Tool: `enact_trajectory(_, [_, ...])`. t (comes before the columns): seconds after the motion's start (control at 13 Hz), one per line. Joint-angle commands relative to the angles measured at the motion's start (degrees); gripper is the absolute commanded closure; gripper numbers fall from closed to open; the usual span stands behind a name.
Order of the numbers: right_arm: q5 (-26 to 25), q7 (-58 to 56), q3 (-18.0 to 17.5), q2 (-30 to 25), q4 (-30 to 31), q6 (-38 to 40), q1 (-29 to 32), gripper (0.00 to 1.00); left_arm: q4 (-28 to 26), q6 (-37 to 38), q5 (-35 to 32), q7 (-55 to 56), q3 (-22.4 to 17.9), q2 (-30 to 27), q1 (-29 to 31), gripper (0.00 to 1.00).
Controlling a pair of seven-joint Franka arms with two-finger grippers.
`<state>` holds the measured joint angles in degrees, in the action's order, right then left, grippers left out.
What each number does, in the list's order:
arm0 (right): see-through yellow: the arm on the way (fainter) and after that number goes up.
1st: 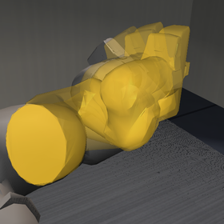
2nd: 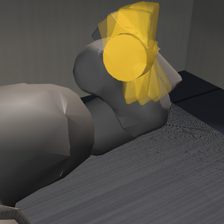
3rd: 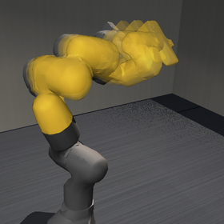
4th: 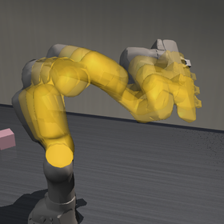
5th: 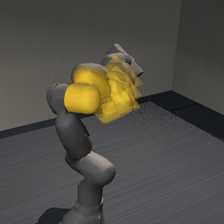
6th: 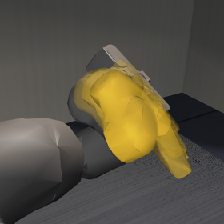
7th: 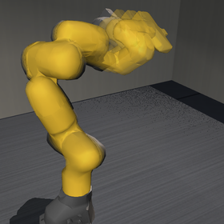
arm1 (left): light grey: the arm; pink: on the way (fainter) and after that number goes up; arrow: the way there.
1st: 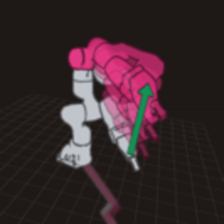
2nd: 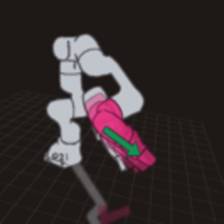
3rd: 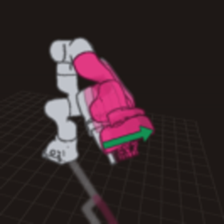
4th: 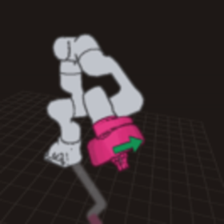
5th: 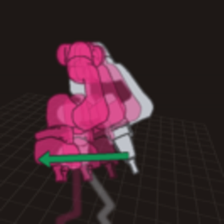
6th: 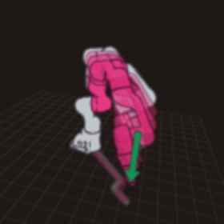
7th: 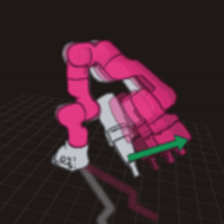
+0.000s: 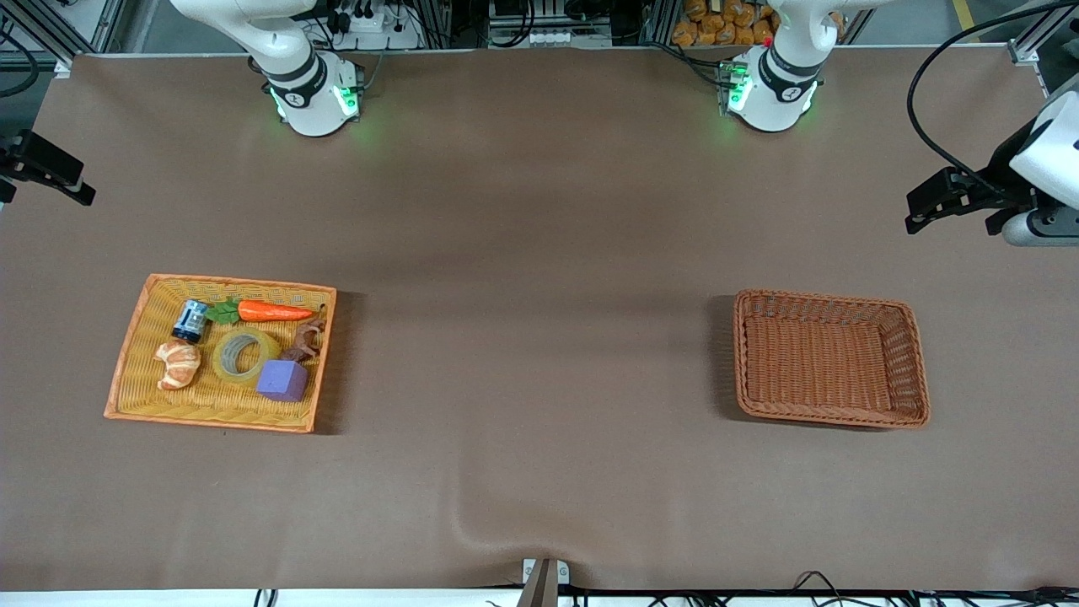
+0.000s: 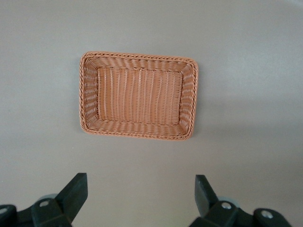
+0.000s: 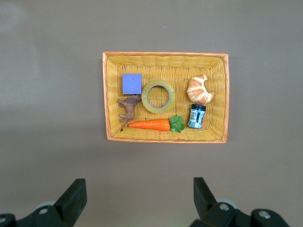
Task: Transfer tape with both arms
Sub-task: 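Start moving the right arm toward the tape roll in the tray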
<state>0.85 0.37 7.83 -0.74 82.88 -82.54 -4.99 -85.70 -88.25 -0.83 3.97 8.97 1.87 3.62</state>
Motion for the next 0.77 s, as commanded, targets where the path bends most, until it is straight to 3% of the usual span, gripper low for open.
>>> enact_trajectory(0.0, [0.2, 0.0, 0.1, 0.4, -0.4, 0.4, -0.5, 0.0, 0.1, 0.4, -0.1, -0.2, 0.0, -0.6, 0.0, 0.0])
enact_trajectory(0.31, [0.0, -1.2, 0.0, 1.1, 0.3, 0.3, -0.5, 0.0, 0.1, 0.4, 0.6, -0.4, -0.1, -0.5, 0.5, 0.0])
enact_trajectory(0.54, [0.5, -13.7, 0.0, 7.2, 0.6, 0.1, -1.4, 0.0, -0.6, 0.4, 1.0, 0.2, 0.0, -0.6, 0.3, 0.0])
enact_trajectory(0.69, [0.6, -15.6, 0.0, 12.2, 1.2, -3.9, -2.5, 0.0, -0.7, 0.3, 1.0, 0.9, 0.3, -0.7, 0.4, 0.0])
